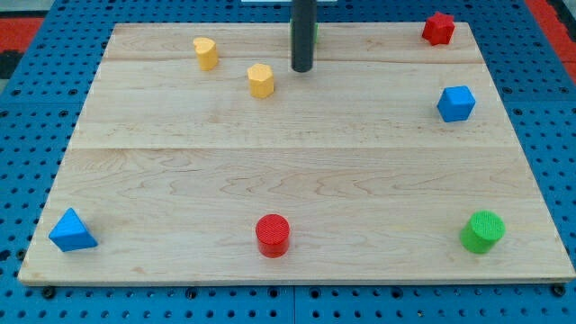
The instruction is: Push green star a bit right and down
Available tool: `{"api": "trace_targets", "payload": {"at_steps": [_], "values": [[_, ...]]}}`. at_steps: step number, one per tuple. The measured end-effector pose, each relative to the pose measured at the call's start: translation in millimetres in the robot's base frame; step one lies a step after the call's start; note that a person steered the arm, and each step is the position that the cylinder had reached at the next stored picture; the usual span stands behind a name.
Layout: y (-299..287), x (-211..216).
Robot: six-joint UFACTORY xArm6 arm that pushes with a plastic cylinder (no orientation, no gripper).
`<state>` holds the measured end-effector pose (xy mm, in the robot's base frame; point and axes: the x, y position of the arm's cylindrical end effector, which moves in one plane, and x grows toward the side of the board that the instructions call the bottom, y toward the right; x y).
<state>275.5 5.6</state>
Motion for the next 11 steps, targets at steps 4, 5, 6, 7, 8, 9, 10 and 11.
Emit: {"api": "trace_targets", "payload": {"at_steps": [4, 5, 6, 7, 8, 9, 10, 11], "values": [[-70, -84], [-45, -83], [12, -83], [42, -82], [65, -84], [57, -78], [33, -62], [37, -39]]}}
